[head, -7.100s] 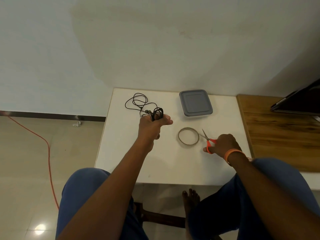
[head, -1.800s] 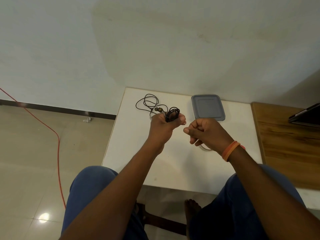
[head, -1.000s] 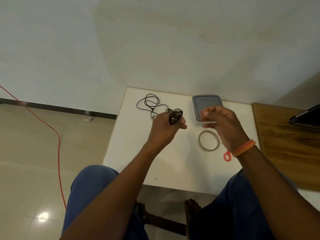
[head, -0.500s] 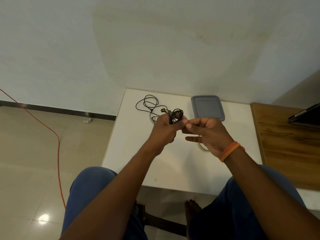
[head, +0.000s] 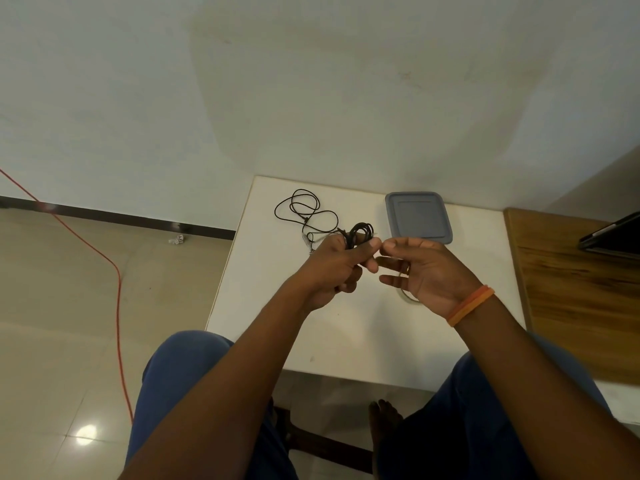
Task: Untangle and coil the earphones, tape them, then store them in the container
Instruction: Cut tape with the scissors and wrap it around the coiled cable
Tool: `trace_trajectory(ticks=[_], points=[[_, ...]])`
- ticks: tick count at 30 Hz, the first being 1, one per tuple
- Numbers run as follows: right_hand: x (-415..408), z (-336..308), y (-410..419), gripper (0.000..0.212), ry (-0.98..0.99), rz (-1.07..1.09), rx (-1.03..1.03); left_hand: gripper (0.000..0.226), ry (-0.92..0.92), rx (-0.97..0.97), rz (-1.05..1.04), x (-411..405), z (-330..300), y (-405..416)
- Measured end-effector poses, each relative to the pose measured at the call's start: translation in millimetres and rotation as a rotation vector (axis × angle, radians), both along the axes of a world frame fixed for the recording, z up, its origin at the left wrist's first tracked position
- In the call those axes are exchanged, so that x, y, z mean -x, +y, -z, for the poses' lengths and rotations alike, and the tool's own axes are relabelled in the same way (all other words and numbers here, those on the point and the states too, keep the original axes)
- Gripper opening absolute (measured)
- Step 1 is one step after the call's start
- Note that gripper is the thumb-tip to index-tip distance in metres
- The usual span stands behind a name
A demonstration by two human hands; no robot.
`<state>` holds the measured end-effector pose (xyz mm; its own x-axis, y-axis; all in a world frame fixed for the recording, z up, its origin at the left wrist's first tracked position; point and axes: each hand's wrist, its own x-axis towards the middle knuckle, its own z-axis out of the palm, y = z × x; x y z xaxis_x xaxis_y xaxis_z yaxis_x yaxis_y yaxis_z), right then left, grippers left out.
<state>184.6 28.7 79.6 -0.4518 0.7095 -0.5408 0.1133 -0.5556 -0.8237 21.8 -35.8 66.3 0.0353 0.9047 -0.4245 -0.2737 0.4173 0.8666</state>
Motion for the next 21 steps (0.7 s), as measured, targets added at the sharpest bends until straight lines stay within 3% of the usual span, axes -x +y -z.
trace_trajectory(ticks=[4, 7, 10, 11, 13, 18, 21], points=[[-6.7, -2.5, -0.2, 0.019, 0.042, -0.020, 0.151, 0.015, -0.035, 0.047, 0.055, -0.8, 0.6, -0.3], [-17.0, -9.5, 4.8, 0.026, 0.141, 0.054, 0.182, 0.014, -0.010, 0.071, -0.030, 7.1, 1.4, 1.5], [-22.7, -15.9, 2.9, 0.046, 0.182, -0.125, 0.143, 0.014, 0.162, 0.045, -0.065, 10.6, 4.4, 1.2], [-20.3, -15.2, -2.7, 0.043, 0.151, -0.194, 0.127, 0.015, 0.194, 0.034, -0.053, 8.1, 4.7, 0.5], [-9.2, -13.0, -17.0, 0.021, 0.087, -0.260, 0.100, 0.025, 0.237, 0.005, 0.016, 2.4, 1.7, -1.7], [15.5, -7.9, -38.2, 0.011, 0.137, -0.264, 0.082, 0.037, 0.272, -0.002, 0.317, 1.5, -5.6, -9.7], [16.3, -3.9, -44.5, 0.038, 0.138, -0.290, 0.055, 0.032, 0.280, 0.069, 0.411, 7.7, -8.3, -11.2]])
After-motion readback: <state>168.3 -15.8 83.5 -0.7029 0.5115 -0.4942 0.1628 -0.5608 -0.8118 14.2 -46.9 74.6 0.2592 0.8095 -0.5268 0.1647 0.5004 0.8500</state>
